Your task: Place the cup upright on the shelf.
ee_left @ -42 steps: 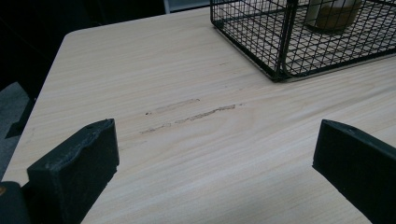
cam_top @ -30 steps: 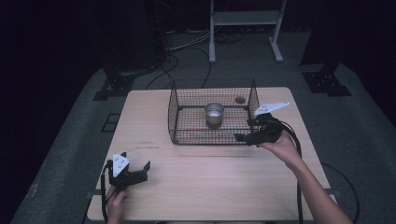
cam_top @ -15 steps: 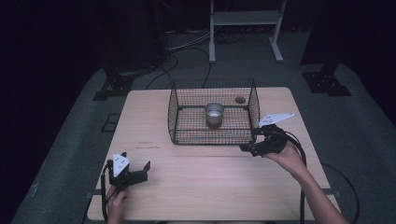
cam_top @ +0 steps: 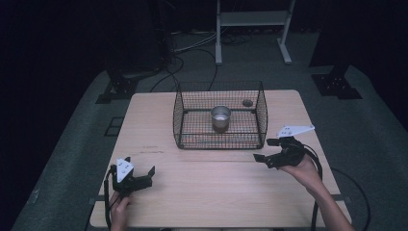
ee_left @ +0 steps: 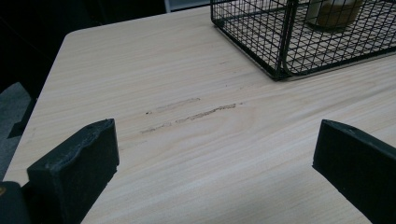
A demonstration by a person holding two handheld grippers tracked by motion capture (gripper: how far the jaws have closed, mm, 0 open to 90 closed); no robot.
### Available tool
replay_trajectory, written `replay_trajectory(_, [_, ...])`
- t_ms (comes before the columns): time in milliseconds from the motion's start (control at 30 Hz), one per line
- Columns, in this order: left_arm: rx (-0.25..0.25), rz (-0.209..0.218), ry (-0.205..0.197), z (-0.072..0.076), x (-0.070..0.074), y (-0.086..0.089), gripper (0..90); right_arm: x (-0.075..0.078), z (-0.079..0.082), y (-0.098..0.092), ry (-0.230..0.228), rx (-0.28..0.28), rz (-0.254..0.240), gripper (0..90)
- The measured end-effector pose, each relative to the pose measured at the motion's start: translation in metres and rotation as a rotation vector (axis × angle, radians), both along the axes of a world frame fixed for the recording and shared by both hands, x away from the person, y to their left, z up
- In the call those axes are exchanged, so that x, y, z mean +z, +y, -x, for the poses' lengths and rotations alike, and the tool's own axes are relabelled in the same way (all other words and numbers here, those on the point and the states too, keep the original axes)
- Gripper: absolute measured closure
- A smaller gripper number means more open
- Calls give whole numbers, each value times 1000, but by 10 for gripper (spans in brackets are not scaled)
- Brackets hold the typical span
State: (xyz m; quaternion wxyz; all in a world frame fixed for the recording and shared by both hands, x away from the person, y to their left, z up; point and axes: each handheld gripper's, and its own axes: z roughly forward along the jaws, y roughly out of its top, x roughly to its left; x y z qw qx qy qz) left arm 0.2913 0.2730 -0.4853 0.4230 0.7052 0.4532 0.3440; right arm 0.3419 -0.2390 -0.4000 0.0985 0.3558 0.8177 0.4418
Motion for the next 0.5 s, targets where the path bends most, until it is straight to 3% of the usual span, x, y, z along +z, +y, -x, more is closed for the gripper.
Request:
replay_trajectory(400, [4,5,0,0,0,0,0,-15,14,-4,-4,-28,-23,130])
replay_trajectory(500, [3,2,1,0,0,0,0,-18,23,-4,-29,-45,-34,127])
